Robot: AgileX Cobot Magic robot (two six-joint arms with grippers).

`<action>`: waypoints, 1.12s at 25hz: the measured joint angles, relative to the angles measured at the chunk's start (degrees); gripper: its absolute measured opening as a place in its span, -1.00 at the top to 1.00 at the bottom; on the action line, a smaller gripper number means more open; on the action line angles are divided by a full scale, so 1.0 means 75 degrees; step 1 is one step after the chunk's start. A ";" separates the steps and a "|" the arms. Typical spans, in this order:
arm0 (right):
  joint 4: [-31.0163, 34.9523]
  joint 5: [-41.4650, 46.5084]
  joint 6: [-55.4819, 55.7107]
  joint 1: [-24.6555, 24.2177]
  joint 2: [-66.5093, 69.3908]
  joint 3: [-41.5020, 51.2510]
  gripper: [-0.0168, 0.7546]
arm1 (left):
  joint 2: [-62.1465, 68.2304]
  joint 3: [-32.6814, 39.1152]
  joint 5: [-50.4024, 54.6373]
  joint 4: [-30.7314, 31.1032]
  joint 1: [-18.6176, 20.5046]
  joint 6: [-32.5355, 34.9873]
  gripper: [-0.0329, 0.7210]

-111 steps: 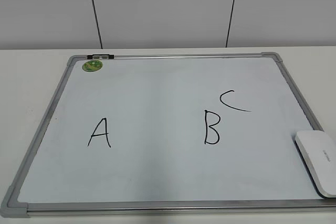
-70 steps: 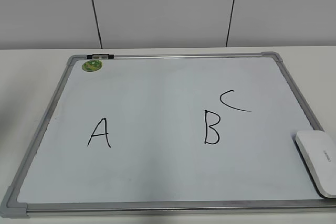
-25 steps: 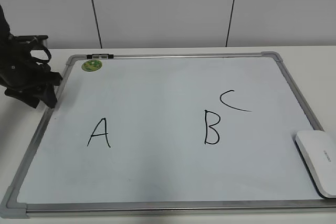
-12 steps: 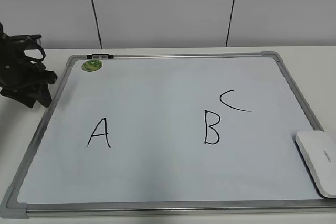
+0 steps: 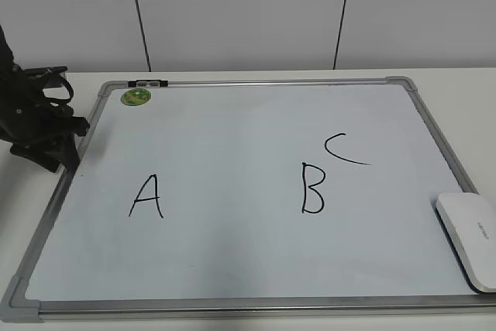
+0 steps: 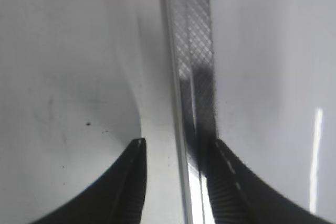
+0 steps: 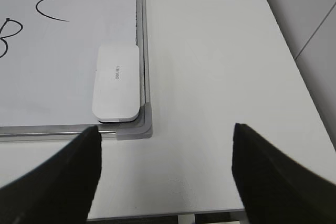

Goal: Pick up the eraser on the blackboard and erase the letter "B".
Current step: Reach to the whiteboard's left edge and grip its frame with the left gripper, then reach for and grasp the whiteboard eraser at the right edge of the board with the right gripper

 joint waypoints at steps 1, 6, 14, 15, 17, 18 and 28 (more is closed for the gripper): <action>0.0000 0.0000 0.0000 0.0000 0.0000 0.0000 -0.53 | 0.0000 0.0000 0.0000 -0.0011 0.0000 0.0000 0.21; 0.0000 0.0000 0.0000 0.0000 0.0000 0.0000 -0.53 | 0.0046 -0.0038 0.0071 -0.0132 0.0000 0.0000 0.53; 0.0000 0.0000 0.0000 0.0000 0.0000 0.0000 -0.53 | 0.0115 -0.0116 0.0167 -0.0240 0.0000 0.0000 0.67; 0.0000 0.0000 0.0000 0.0000 0.0000 0.0000 -0.53 | 0.0115 -0.0116 0.0167 -0.0240 0.0000 0.0000 0.71; 0.0000 0.0000 0.0000 0.0000 0.0000 0.0000 -0.53 | 0.0115 -0.0116 0.0167 -0.0256 0.0000 0.0000 0.76; 0.0000 0.0000 0.0000 0.0000 0.0000 0.0000 -0.53 | 0.0115 -0.0116 0.0167 -0.0267 0.0000 -0.0013 0.78; 0.0027 -0.0560 -0.0015 0.0000 0.0673 -0.0529 -0.53 | 0.0115 -0.0116 0.0183 -0.0285 0.0000 -0.0014 0.78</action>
